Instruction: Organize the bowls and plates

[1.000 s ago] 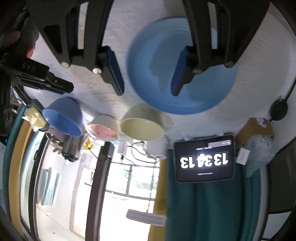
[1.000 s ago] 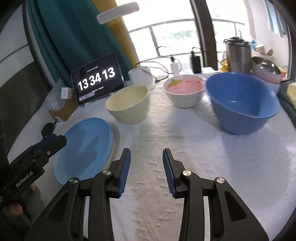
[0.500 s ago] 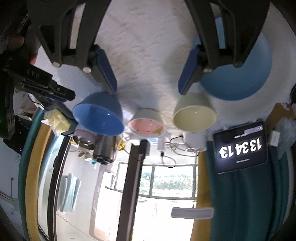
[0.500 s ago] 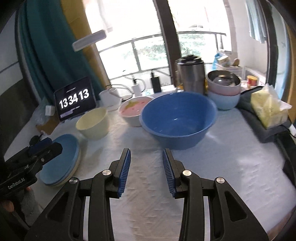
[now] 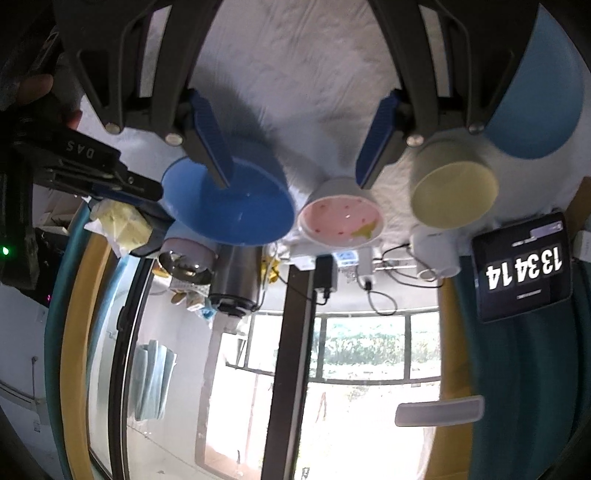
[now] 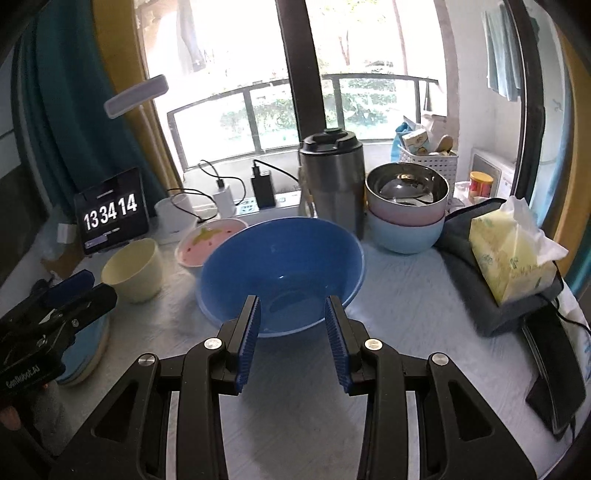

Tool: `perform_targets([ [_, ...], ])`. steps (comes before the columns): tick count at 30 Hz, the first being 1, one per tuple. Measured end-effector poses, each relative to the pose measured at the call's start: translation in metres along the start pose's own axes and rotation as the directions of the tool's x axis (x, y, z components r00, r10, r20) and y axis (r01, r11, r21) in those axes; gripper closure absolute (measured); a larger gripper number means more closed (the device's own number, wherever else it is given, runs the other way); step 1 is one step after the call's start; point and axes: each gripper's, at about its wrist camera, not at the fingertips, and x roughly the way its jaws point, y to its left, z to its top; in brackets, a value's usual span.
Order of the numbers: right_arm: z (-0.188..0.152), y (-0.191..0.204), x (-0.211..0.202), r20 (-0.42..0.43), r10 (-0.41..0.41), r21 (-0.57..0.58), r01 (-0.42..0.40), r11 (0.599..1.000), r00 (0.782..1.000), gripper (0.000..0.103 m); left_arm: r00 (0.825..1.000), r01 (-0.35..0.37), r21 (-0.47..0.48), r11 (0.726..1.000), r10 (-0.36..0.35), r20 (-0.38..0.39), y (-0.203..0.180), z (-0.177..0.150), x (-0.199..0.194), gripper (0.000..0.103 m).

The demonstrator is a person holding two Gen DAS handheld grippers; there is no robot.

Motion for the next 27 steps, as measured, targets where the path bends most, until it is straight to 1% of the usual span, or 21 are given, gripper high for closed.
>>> perform_targets([
  [3,0.008,-0.012,0.012,-0.01,0.004,0.007,-0.004,1.0,1.0,0.065,1.0,0.018,0.01,1.0,-0.018,0.003,-0.008,0.002,0.014,0.033],
  [8,0.018,-0.029,0.032,-0.02,0.008,0.024,-0.008,1.0,1.0,0.065,1.0,0.007,0.026,1.0,-0.006,-0.023,-0.018,0.005,0.039,0.033],
  [15,0.031,-0.046,0.06,-0.027,0.014,0.064,-0.012,0.998,1.0,0.065,0.995,-0.009,0.006,1.0,0.009,-0.102,-0.01,0.008,0.074,0.033],
  [20,0.033,-0.052,0.076,-0.04,0.017,0.084,-0.014,0.996,0.999,0.065,0.992,-0.004,0.013,1.0,0.006,-0.129,-0.01,0.008,0.09,0.034],
  [23,0.031,-0.053,0.087,-0.055,0.022,0.095,-0.016,0.995,0.998,0.065,0.988,0.004,0.001,1.0,-0.004,-0.152,-0.008,0.006,0.099,0.034],
  [26,0.029,-0.054,0.094,-0.07,0.023,0.103,-0.016,0.995,0.997,0.065,0.983,0.007,-0.002,1.0,-0.007,-0.184,-0.007,0.003,0.108,0.045],
  [27,0.028,-0.055,0.098,-0.082,0.021,0.112,-0.012,0.994,0.996,0.065,0.981,0.008,-0.004,1.0,-0.008,-0.195,-0.006,0.002,0.111,0.047],
])
